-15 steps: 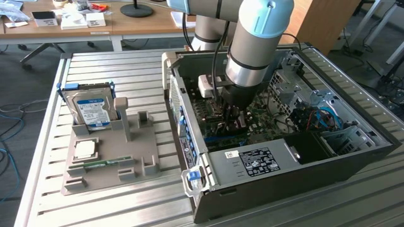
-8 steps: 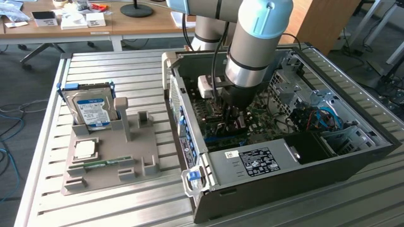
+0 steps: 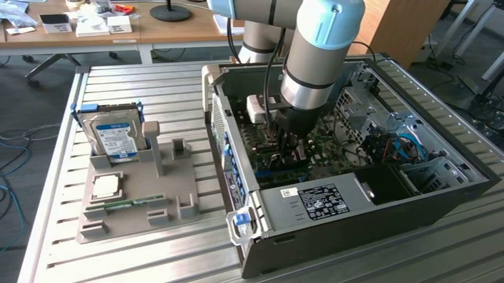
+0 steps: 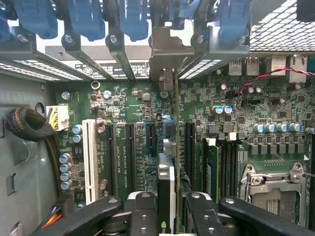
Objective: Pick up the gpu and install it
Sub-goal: 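Insert the gpu into the slot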
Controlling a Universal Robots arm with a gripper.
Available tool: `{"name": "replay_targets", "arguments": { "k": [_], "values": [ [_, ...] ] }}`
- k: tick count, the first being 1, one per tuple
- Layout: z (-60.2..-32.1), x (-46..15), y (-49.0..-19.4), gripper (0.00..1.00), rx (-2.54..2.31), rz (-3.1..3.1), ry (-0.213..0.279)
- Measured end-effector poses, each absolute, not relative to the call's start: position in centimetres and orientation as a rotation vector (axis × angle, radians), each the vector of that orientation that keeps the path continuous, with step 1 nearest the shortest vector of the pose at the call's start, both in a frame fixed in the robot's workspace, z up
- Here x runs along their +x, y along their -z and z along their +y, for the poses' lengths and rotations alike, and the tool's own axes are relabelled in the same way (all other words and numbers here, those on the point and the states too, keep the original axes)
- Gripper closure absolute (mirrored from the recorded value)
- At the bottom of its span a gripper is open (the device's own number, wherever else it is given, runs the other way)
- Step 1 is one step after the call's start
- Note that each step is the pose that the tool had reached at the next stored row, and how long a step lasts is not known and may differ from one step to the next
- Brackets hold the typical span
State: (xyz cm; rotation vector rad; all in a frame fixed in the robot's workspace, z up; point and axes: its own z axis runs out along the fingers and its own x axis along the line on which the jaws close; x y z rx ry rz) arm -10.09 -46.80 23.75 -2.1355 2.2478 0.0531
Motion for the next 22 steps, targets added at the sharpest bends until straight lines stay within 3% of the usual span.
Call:
{"name": "replay_targets", "arguments": {
  "k": [15,18,19,22],
  "values": [
    [-46.79,-10.11,-23.73,0.73,-2.135,2.248,-0.054],
    [-46.79,-10.10,-23.73,0.66,-2.135,2.248,-0.053],
    [-46.79,-10.10,-23.73,0.60,-2.135,2.248,-0.053],
    [-46.79,-10.10,-23.75,0.60,-2.135,2.248,-0.053]
  ]
}}
